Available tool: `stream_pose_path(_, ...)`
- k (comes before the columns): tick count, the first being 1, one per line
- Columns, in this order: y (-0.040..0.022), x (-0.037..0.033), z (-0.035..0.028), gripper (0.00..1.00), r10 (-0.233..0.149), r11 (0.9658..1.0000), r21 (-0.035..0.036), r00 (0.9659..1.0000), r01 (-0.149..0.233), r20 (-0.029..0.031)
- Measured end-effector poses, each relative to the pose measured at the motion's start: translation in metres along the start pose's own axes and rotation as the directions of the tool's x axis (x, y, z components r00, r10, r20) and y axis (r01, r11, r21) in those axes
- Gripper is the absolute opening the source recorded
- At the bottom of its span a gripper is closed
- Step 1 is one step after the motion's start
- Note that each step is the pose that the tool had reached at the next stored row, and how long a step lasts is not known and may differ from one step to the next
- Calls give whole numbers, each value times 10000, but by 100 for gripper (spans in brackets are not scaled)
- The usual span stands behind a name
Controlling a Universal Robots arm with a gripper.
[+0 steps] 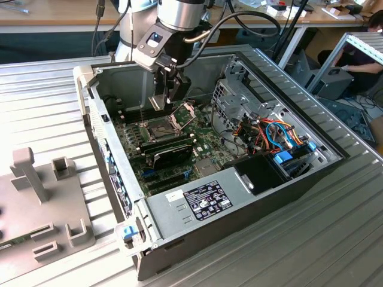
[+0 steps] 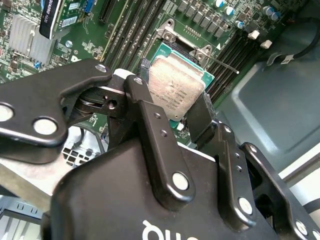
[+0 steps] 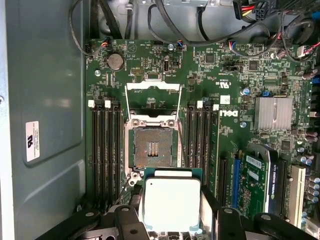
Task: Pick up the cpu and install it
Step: 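Place the cpu into insertion slot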
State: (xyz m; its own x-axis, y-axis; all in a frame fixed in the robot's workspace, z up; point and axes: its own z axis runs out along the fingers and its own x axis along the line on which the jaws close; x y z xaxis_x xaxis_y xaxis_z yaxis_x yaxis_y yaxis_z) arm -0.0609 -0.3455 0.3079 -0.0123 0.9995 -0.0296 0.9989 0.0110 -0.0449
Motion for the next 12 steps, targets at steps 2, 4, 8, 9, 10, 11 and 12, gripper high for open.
stream_pose_path(2, 0, 1, 12, 55, 1, 10000, -22, 10000, -1, -9)
stream_pose_path(4, 1, 1, 28, 55, 2, 10000, -63, 10000, -2, -10)
stream_pose_path(8, 1, 2, 63, 55, -15, 9998, -201, 10000, 15, -10)
stream_pose_path(9, 1, 2, 71, 55, -20, 9997, -240, 10000, 20, -9)
stream_pose_path(10, 1, 3, 85, 55, -25, 9996, -283, 10000, 25, -10)
stream_pose_path(11, 3, 3, 112, 55, -28, 9995, -307, 10000, 27, -9)
stream_pose_path(12, 4, 4, 130, 55, -28, 9995, -309, 10000, 28, -9)
